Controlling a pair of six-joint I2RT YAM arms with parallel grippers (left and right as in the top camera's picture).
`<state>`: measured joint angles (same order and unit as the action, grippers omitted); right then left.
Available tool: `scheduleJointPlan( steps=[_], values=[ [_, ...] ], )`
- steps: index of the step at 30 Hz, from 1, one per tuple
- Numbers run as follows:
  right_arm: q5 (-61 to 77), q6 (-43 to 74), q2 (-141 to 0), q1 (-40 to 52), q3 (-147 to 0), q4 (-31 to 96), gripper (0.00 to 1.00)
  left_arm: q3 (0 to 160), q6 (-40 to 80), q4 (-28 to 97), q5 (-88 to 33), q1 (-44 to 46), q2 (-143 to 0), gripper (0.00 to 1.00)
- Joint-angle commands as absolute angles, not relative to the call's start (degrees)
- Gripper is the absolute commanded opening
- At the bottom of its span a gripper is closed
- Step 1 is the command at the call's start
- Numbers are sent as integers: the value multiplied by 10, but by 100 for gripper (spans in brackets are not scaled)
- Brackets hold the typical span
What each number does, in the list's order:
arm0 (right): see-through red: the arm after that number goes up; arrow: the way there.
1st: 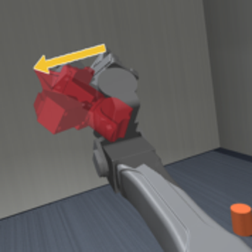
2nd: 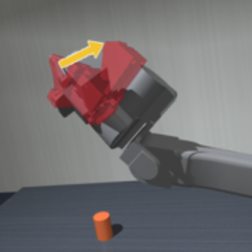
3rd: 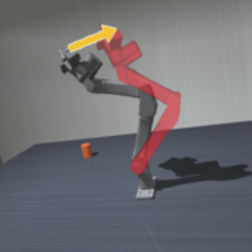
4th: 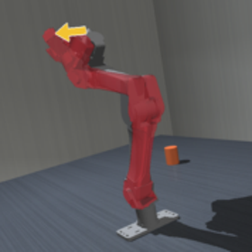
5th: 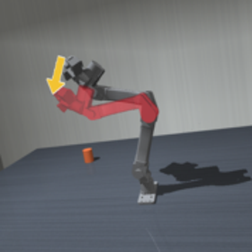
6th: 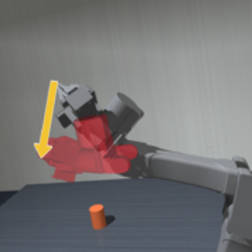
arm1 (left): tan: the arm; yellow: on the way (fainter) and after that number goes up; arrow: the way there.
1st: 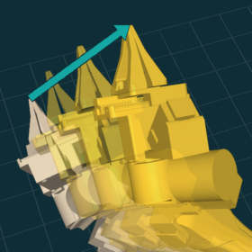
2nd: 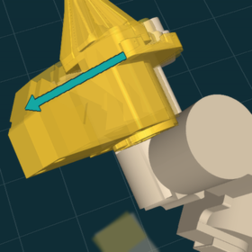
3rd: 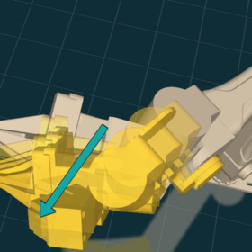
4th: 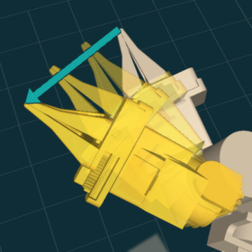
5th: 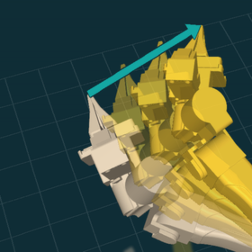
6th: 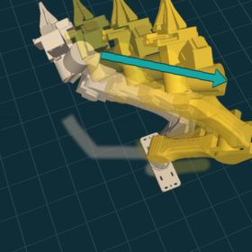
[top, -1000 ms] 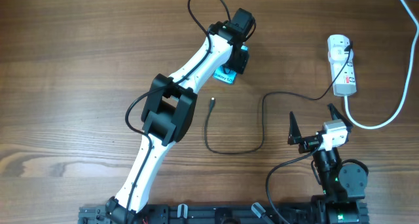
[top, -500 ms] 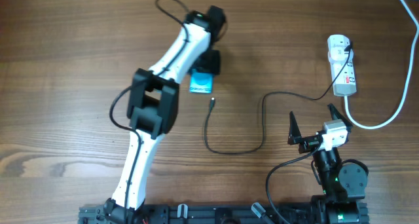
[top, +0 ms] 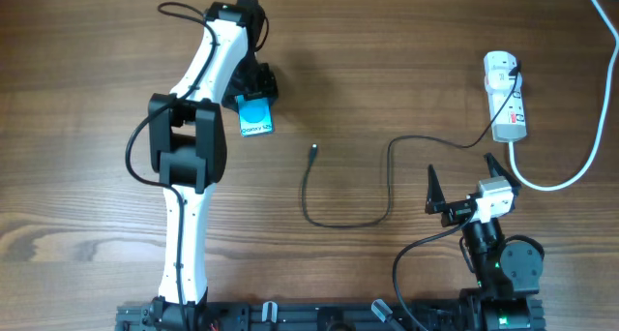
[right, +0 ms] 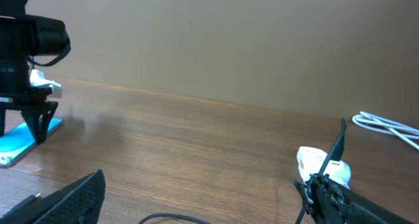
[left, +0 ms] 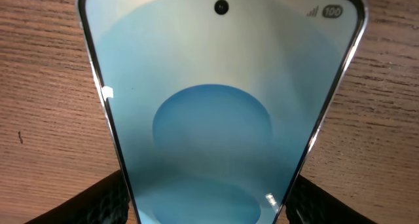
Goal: Plug charger to phone and switch on socket
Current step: 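Raise the phone upright with the left gripper, screen facing up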
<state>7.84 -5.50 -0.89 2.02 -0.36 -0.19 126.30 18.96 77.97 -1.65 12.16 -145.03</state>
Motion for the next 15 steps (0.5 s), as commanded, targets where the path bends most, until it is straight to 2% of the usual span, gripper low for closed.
scheduleJointPlan(
  steps=[1, 2, 10, 15],
  values=[
    [75, -60, -3, 17, -3, -4, 100, 1247, 200, 770, -11, 133, -1482, 93],
    [75, -60, -3, 17, -3, -4, 100, 1247, 200, 769, -11, 136, -1482, 100],
    [75, -60, -3, 17, -3, -4, 100, 1247, 195, 766, -10, 142, -1479, 100],
    [75, -60, -3, 17, -3, -4, 100, 1250, 211, 750, -6, 119, -1425, 100]
  ],
)
